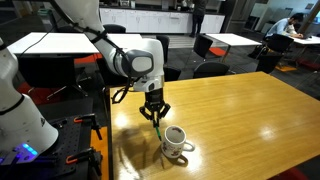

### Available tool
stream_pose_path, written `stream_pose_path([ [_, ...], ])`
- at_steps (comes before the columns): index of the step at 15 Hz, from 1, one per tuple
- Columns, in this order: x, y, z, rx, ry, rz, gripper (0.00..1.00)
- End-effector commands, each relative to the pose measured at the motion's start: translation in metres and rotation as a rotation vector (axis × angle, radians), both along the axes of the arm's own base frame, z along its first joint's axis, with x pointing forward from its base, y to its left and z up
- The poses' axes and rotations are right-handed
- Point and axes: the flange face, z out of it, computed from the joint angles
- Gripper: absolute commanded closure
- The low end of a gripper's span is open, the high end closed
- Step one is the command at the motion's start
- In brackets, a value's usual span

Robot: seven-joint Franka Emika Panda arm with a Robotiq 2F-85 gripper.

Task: Put the pen into the mug.

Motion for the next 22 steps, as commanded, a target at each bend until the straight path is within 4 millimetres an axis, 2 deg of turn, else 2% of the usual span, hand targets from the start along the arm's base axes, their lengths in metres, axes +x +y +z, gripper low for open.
stream_pose_path([
  [1, -0.006, 0.001, 0.020, -0.056, -0.013, -0.039, 0.97],
  [11, -0.006, -0.005, 0.037, -0.169, -0.092, -0.136, 0.97],
  [22, -0.002, -0.030, 0.050, -0.301, -0.039, -0.147, 0.97],
])
